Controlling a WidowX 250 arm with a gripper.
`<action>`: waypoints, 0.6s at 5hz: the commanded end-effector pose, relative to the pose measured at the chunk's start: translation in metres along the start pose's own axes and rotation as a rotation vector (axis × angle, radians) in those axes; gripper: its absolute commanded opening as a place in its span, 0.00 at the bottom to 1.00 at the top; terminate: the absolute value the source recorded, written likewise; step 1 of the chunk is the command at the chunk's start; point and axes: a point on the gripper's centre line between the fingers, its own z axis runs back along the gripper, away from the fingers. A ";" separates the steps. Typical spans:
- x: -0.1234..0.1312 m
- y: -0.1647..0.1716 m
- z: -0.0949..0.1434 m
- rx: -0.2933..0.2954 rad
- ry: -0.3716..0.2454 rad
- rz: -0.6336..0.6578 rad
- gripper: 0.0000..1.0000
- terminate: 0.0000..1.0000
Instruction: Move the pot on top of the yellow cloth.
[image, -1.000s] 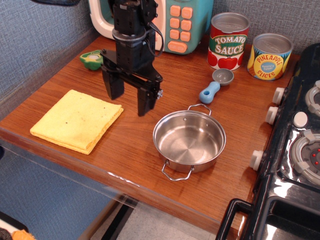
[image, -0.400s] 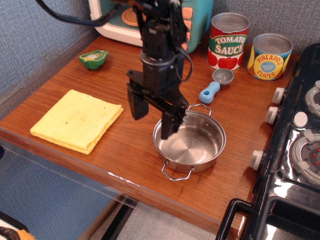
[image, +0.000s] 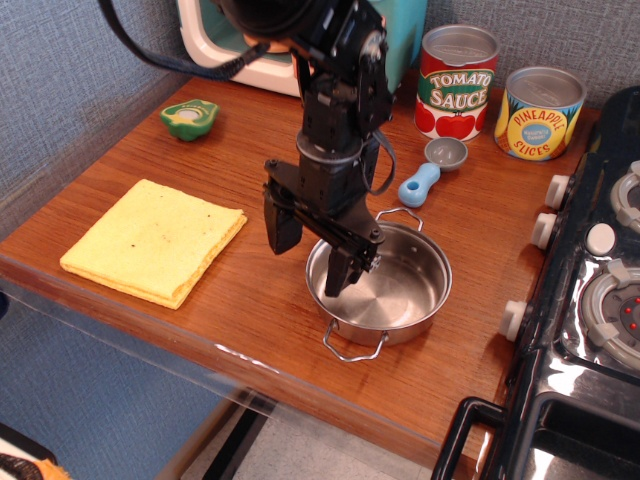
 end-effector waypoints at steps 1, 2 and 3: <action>-0.005 0.012 0.000 -0.029 -0.034 0.112 0.00 0.00; -0.004 0.013 0.004 -0.033 -0.042 0.105 0.00 0.00; -0.002 0.014 0.013 -0.054 -0.060 0.092 0.00 0.00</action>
